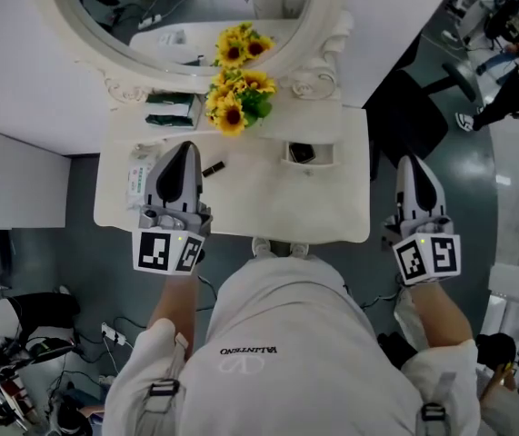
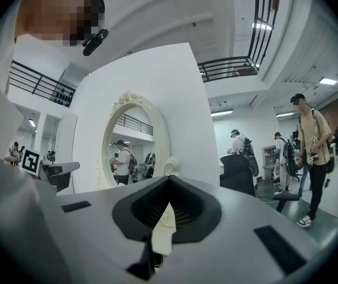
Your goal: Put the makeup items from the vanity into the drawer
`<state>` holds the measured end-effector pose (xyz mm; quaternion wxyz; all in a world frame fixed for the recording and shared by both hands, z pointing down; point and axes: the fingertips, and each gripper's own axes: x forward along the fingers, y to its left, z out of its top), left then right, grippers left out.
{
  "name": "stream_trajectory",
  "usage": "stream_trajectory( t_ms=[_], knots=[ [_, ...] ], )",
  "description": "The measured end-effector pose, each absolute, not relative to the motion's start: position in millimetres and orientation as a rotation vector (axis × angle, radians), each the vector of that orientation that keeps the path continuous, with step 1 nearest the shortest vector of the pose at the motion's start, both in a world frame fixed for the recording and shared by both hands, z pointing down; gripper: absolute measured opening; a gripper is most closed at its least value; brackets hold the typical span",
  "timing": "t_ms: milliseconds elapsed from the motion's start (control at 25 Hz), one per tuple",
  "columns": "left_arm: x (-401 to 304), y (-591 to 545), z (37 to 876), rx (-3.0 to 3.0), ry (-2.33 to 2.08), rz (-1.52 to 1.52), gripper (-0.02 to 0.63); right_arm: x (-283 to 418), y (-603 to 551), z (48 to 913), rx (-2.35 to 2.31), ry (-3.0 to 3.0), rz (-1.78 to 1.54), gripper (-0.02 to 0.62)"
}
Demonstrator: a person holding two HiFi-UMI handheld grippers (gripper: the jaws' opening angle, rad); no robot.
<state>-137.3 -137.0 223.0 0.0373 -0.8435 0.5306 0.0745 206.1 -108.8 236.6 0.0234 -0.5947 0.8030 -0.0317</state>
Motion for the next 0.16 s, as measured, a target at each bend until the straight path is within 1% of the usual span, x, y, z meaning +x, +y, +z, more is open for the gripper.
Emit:
stream_trajectory(
  t_ms=[160],
  knots=[
    [-137.6,-137.8,224.3,-2.590,1.634,0.226,-0.002,205.4,-109.5,237.0,-1.838,2.492,-0.091,0.008]
  ],
)
